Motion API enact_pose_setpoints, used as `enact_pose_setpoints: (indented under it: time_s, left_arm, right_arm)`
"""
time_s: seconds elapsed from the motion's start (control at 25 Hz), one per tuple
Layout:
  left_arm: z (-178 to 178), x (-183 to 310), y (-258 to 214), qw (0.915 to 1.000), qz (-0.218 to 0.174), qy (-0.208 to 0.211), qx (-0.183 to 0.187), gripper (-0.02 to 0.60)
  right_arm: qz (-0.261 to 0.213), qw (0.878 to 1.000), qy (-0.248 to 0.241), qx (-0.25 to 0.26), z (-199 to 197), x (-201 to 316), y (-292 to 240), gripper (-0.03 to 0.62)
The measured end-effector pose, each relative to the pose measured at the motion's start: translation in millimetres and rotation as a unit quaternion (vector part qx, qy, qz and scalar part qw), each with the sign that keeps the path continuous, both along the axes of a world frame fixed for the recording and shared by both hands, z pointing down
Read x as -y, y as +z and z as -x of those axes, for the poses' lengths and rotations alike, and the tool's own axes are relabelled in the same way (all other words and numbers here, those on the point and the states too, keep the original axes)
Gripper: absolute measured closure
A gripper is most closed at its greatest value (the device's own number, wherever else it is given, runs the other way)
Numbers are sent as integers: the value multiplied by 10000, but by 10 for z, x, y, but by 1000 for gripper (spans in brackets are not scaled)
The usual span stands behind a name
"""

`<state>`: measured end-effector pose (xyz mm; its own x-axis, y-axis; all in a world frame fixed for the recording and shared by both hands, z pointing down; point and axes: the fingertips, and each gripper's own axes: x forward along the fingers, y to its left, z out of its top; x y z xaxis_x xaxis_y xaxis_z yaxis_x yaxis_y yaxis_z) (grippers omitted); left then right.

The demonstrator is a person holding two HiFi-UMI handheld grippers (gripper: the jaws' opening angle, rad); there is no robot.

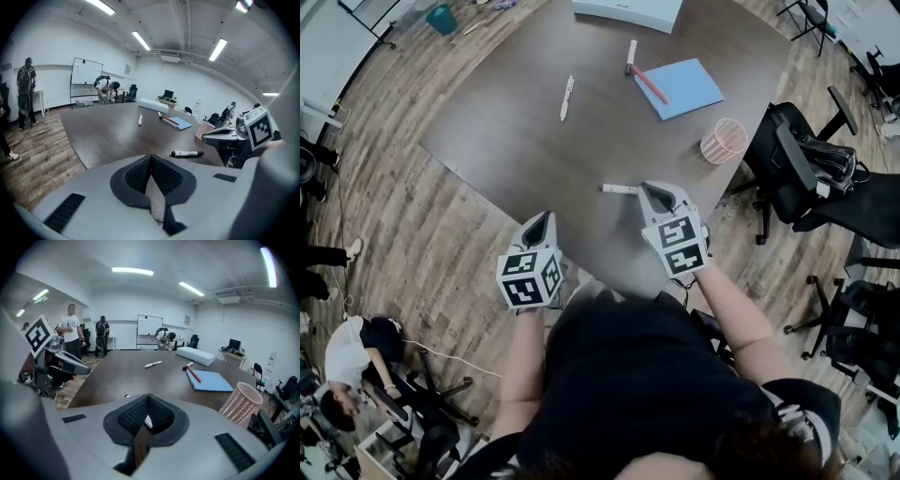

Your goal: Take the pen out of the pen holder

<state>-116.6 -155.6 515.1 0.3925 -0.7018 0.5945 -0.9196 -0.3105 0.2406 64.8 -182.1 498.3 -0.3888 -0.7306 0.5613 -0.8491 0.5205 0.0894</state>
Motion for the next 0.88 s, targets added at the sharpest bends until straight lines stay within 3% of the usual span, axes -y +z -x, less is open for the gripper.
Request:
enact_pose_setpoints:
  time_s: [0.48, 0.88]
  left_arm:
    - [-49, 25, -68, 10000, -54, -5, -14, 554]
    - [-37, 42, -73, 10000, -41, 14, -5, 554]
  right_arm:
    - [278, 9967, 604, 469, -270, -55, 27, 576]
    - [361, 9945, 771, 617, -352, -52, 44, 576]
